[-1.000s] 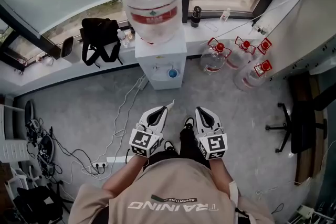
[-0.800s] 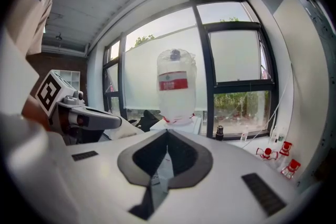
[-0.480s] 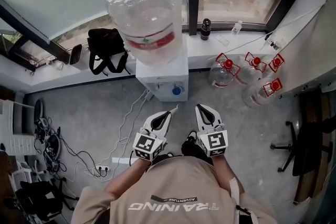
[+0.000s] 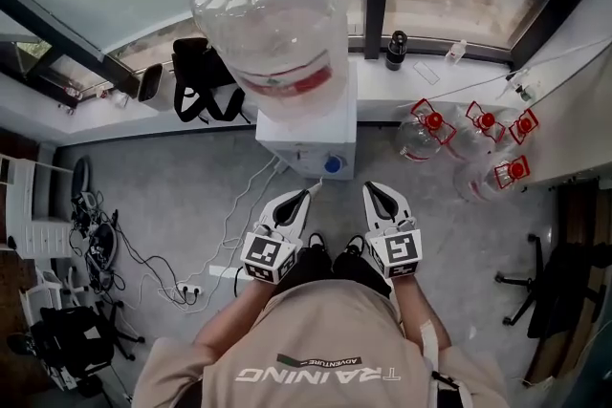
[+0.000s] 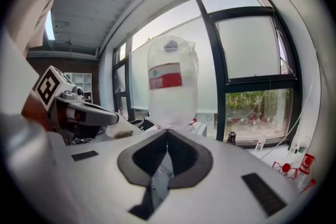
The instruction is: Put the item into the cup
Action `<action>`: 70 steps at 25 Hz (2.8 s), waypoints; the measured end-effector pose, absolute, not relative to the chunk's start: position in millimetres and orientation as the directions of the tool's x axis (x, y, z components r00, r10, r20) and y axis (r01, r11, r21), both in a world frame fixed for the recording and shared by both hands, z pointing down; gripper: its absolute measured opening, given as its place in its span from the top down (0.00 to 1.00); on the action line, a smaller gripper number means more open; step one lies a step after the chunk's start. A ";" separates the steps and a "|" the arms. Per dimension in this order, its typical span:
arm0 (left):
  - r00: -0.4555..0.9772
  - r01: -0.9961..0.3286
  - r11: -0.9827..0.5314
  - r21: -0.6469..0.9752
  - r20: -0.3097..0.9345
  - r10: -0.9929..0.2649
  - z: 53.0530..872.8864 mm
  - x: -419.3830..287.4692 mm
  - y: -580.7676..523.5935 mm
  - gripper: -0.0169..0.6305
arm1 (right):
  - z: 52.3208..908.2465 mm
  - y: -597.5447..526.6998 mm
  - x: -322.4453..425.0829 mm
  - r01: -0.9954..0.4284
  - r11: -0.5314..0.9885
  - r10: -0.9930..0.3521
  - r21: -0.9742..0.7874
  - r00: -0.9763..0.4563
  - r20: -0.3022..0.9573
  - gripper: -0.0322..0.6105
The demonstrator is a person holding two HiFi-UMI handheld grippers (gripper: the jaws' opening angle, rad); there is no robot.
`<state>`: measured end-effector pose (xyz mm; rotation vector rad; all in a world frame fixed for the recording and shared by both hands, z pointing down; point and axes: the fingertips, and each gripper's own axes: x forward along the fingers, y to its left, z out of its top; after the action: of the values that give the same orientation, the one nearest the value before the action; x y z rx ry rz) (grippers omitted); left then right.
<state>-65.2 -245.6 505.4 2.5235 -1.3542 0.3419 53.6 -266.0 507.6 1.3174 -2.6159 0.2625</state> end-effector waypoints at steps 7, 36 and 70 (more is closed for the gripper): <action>0.580 -0.810 -0.568 0.144 0.329 -0.745 515.8 -89.2 -261.4 0.96 | 500.8 -275.8 36.6 -0.842 0.539 -0.807 -0.022 -0.523 0.273 0.93; 0.582 -0.796 -0.573 0.193 0.505 -0.638 712.0 -45.3 -329.1 0.96 | 707.1 -302.5 46.6 -0.902 0.412 -0.792 -0.127 -0.424 0.440 0.93; 0.443 -0.888 -0.413 0.201 0.611 -0.655 928.5 -62.3 -385.9 0.96 | 867.9 -318.8 14.3 -0.854 0.499 -0.711 -0.143 -0.499 0.496 0.93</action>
<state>-62.3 -385.9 928.5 2.1964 -1.2930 0.6138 14.3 -318.8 867.9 1.3019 -2.3739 0.5315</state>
